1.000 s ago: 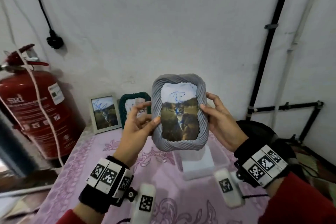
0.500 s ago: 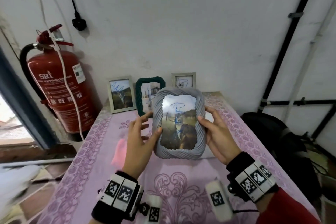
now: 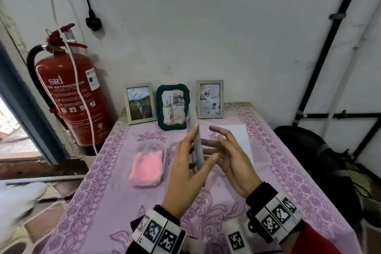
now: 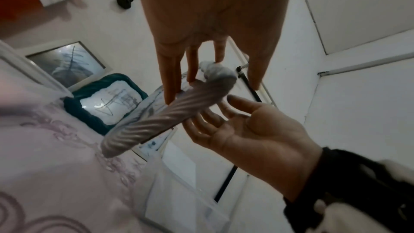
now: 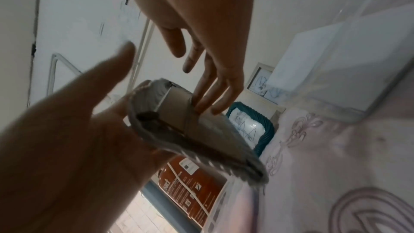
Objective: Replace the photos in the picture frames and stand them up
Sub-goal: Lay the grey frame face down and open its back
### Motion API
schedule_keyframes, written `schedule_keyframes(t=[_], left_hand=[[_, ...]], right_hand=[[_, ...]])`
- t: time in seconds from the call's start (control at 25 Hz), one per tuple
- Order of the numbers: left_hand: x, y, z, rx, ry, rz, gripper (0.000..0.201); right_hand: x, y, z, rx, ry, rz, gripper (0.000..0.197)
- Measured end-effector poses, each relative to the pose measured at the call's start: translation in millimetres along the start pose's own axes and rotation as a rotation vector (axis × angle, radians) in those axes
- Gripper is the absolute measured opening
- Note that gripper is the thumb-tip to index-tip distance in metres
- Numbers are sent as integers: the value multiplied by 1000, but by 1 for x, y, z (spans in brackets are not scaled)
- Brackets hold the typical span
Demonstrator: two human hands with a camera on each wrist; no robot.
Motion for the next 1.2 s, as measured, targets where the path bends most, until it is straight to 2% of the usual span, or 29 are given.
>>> schedule_keyframes(t=[0.12,0.24,0.44,0.6,0.68,0.76,0.84,1.0,1.2], left_hand=[[4,3,3,-73,197,-16,53],[11,10,8,-133,336,41,47],[32,21,20,-250,441,130,41],[52,33,26,-227,555,171,39],[58,39,30,-215,516,212,37],[61,44,36,-216,320,284,39],[64,48,41,-210,92,351,50],[63,49,42,-180,-26,373,64],[71,48,31,-78,-84,374,67]], right_hand=[[-10,1,-3,-14,201,-5,28],[-26,3,-1,-95,382,-25,36],[-43,10,-2,-193,494,-75,48],[-49,11,-2,-249,456,-161,66],[-53,13,0,-252,492,-233,75],[-54,15,5,-253,556,-268,81],[-51,15,9,-246,631,-278,82],[-44,16,17,-198,805,-290,72],[-49,24,20,-202,929,-227,55]])
Point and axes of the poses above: each hand's wrist, its own y-axis away from the middle knuckle, its own z-axis out of the back of the hand, x = y × z, the point moved 1 cm from there along -y, towards the middle knuckle, and after that the axes turned 14 degrees about x, right-handed, at the moved point
